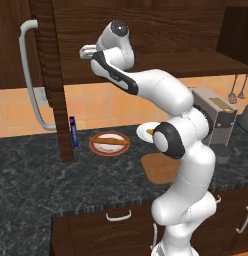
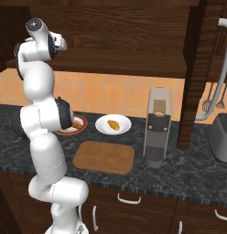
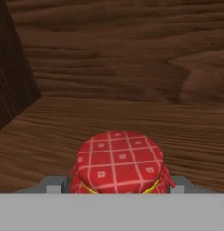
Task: From the different types of pastries on the counter, select a croissant and place it on the cutting board. Then retrieve a jar of jam from the cabinet and place it alongside the croissant on the cutting board.
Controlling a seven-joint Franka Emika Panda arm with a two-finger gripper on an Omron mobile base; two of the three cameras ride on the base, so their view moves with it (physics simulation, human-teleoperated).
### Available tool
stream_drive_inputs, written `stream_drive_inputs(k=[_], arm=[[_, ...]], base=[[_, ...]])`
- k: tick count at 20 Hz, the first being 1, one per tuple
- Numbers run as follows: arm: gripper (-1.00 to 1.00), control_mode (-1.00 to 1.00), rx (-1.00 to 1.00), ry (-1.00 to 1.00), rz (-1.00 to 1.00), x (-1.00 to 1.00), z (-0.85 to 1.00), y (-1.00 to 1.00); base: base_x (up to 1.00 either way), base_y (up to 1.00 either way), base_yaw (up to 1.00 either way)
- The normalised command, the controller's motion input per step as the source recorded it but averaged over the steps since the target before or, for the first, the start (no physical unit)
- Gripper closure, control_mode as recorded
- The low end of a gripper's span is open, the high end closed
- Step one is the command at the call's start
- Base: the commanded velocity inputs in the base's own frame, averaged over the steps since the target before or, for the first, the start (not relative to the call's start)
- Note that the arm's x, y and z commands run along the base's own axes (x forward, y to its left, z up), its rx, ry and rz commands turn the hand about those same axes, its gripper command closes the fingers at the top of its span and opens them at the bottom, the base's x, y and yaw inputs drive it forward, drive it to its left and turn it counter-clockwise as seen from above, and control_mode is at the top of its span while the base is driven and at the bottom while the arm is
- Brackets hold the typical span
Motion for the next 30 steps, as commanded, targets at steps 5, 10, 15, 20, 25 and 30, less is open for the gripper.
stream_drive_inputs(k=[5, 10, 15, 20, 25, 30], arm=[[1.0, -1.0, 0.0, 0.0, 0.0, -0.01, 0.0, 0.0], [1.0, -1.0, 0.0, 0.0, 0.0, -0.5, 0.0, -0.15], [1.0, -1.0, 0.01, -0.04, 0.0, -0.49, -0.03, -0.02], [1.0, -1.0, 0.04, -0.12, 0.0, -0.69, -0.08, -0.14], [1.0, -1.0, 0.04, -0.14, -0.02, -0.96, -0.01, -0.4], [1.0, -1.0, 0.0, -0.03, 0.0, -1.0, 0.0, -0.57]], base=[[0.0, 0.0, 0.0], [0.0, 0.0, 0.0], [0.0, 0.0, 0.0], [0.0, 0.0, 0.0], [0.0, 0.0, 0.0], [0.0, 0.0, 0.0]])
